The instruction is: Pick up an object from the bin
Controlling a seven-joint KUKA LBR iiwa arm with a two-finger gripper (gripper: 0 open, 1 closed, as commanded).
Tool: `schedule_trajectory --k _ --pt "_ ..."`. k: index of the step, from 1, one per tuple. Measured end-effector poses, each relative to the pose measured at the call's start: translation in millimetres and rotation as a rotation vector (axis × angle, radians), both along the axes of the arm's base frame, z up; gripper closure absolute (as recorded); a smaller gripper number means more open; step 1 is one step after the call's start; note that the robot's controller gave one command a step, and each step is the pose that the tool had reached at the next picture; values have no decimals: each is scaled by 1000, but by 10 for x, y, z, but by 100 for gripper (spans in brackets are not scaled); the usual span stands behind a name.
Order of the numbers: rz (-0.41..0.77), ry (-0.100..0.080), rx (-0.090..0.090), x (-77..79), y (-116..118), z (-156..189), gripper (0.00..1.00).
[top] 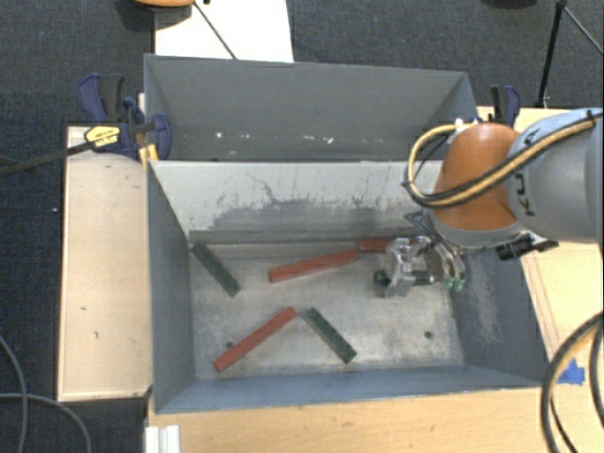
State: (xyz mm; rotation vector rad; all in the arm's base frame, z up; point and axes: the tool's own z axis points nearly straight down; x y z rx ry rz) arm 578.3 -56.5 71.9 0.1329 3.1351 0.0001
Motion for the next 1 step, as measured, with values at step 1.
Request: schedule_trajectory --k 1 --pt "-22 -1 0 -54 -295 1502 100"
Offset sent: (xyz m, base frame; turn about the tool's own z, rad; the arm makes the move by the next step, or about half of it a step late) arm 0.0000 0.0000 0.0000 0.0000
